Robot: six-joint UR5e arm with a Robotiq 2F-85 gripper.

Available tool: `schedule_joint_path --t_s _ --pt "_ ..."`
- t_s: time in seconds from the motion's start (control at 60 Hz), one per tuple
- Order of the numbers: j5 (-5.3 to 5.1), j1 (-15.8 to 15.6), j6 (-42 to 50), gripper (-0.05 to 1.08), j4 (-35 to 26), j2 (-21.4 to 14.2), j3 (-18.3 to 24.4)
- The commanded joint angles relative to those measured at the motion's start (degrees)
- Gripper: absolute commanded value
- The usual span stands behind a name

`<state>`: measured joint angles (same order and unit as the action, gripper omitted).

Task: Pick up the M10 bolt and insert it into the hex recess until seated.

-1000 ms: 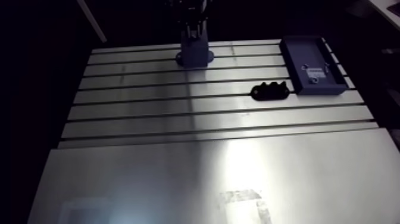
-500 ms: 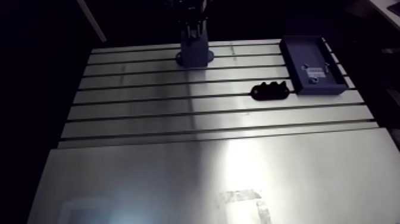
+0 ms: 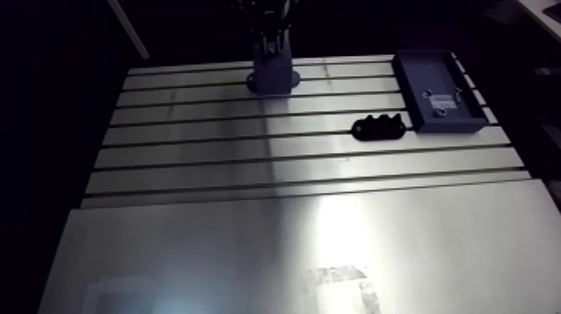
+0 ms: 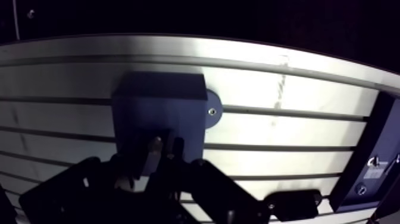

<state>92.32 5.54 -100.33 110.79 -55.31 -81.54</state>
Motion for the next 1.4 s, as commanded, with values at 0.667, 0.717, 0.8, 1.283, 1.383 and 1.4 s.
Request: schedule_joint_path --t_s 0.667,0.717,0.8,1.283,1.383,1.4 --pt "0.01 -0.26 -1.47 0.72 0.0 -0.09 0.03" --pt "-0.07 -0.1 -1.57 0.72 -0.09 -0.09 0.11" --pt "-0.07 0.08 -1.74 0.72 -0.09 -0.09 0.12" --pt "0.1 0.09 -8.71 0.72 -0.09 -0.09 0.12" --pt "0.09 -0.07 -10.03 0.72 -0.01 -0.09 0.2" --pt "0.1 -0.16 -10.55 0.72 0.0 -0.17 0.2"
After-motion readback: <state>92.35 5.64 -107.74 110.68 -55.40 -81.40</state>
